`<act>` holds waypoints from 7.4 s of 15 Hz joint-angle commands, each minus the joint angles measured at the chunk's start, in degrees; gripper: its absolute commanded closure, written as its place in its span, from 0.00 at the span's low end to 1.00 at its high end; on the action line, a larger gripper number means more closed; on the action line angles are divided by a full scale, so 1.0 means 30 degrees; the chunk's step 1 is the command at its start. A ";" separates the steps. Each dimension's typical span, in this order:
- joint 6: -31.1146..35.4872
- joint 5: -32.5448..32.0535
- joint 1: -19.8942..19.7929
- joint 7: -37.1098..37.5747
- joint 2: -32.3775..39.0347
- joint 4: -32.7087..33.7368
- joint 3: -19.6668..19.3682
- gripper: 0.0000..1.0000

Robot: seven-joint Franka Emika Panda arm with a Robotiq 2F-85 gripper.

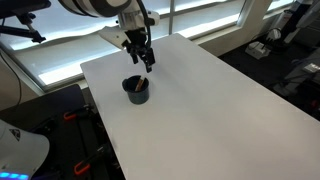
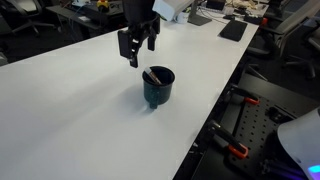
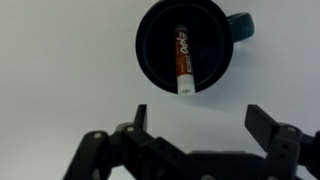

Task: Remove the marker from the cup

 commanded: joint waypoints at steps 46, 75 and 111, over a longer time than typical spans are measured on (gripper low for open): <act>-0.7055 -0.0027 0.0799 -0.1626 0.2150 0.2002 -0.0733 0.00; -0.3239 0.2134 -0.0206 -0.6056 -0.2206 -0.1621 -0.0728 0.00; 0.2473 0.2752 -0.2352 -1.3378 0.3695 -0.0506 0.0390 0.97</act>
